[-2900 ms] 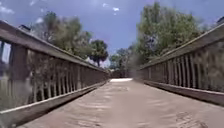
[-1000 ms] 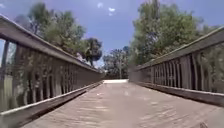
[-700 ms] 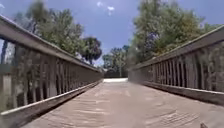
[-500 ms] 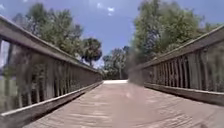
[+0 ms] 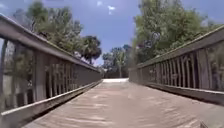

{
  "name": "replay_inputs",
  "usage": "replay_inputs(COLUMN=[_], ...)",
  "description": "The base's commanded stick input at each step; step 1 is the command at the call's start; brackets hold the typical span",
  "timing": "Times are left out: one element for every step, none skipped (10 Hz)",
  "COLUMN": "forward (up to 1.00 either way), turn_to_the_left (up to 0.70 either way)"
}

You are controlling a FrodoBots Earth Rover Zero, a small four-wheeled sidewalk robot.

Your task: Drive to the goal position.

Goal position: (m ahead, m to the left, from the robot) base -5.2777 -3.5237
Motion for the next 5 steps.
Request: replay_inputs(forward=[0.45,0.45,0.45,0.45,0.45], turn_to_the_left=[-0.01,-0.03,-0.04,-0.04,-0.04])
